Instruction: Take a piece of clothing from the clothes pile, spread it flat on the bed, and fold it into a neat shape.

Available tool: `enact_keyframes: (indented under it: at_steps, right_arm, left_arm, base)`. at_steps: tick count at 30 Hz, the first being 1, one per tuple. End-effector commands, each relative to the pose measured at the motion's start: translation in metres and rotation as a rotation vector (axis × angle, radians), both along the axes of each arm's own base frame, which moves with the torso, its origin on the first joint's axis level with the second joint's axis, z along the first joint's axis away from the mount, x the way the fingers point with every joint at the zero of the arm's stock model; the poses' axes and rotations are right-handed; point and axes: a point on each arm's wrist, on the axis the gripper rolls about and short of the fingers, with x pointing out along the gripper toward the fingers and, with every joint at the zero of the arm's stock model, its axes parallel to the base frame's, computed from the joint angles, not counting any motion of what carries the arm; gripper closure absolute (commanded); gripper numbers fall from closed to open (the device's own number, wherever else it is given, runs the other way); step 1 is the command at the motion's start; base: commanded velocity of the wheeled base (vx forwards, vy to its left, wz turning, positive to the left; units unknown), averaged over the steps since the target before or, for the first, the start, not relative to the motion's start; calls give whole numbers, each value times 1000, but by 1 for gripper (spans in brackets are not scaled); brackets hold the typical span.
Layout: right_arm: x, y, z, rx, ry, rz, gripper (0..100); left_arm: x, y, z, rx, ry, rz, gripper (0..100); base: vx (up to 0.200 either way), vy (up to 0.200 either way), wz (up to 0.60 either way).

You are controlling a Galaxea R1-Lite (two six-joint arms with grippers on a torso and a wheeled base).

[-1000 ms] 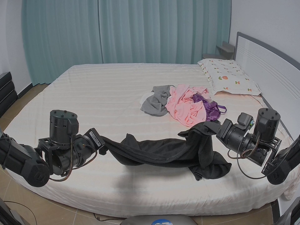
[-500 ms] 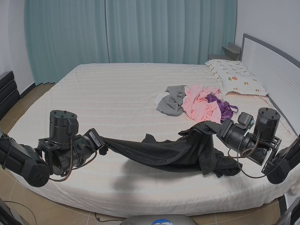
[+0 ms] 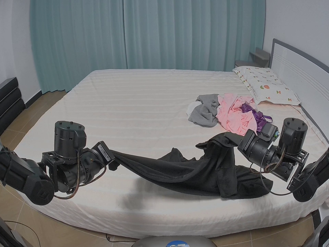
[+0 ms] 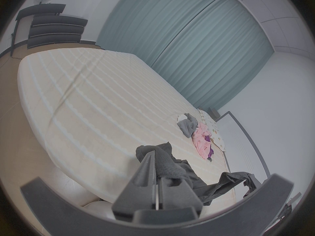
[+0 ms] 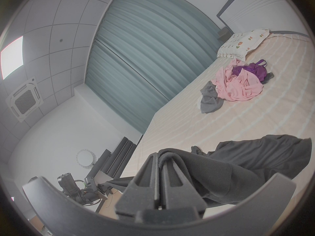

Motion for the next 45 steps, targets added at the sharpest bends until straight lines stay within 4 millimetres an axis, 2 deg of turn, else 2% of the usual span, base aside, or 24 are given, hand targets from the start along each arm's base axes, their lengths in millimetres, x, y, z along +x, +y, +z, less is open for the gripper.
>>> enact_keyframes:
  at_steps: [1,23,30,35,45]
  right_arm:
    - [0,0,0,0,0,-1,100]
    - [0,0,1,1,-2,2,100]
    - [-1,-4,-1,-5,6,-25,100]
    - [-9,-8,1,-7,5,-31,100]
    - [-40,-23,7,-4,-1,-31,100]
  left_arm:
    - [0,0,0,0,1,1,100]
    - [0,1,0,2,2,3,100]
    - [-2,0,-4,10,15,-4,100]
    - [-7,-4,-6,16,24,-24,100]
    - [-22,-13,0,14,5,-77,100]
  base:
    - [0,200,0]
    - [0,200,0]
    - [0,0,0]
    - [0,0,0]
    - [0,0,0]
